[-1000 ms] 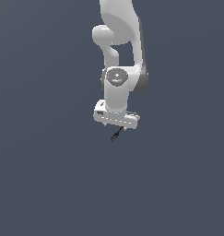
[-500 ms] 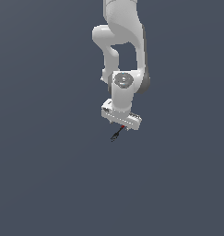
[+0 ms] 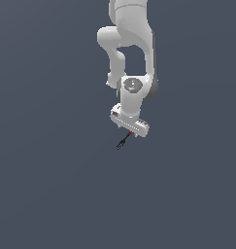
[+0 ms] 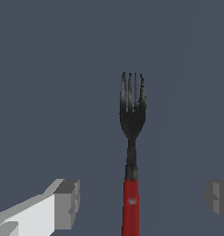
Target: Pick up the object and move it to a goal position.
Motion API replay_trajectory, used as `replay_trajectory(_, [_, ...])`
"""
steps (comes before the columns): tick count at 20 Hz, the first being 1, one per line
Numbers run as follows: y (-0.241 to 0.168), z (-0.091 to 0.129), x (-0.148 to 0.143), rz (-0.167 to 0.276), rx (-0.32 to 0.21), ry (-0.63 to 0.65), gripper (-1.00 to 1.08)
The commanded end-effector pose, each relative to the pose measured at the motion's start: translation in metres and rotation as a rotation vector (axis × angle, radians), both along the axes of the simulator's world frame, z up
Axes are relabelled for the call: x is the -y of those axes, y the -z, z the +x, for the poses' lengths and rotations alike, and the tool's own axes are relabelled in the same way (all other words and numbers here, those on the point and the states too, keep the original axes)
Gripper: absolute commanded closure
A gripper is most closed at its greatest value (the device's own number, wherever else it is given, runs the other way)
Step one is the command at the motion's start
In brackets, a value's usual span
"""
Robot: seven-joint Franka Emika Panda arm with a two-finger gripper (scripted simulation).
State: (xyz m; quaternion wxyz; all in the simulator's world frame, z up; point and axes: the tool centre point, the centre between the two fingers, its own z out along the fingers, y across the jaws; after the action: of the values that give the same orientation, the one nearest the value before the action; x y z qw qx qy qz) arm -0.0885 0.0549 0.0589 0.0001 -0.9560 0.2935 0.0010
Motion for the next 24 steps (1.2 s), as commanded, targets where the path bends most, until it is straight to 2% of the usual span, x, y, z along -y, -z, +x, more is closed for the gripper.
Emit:
replay_trajectory(1, [0.002, -0.002, -0.001, -0.001, 0.001, 0.016, -0.92])
replay_trajectory(9, [0.007, -0.003, -0.002, -0.001, 0.001, 0.017, -0.92])
replay_trajectory(18, [0.043, -0.004, -0.001, -0.001, 0.002, 0.021, -0.92])
replay_trajectory(24, [0.053, -0.004, -0.001, -0.001, 0.002, 0.022, -0.92])
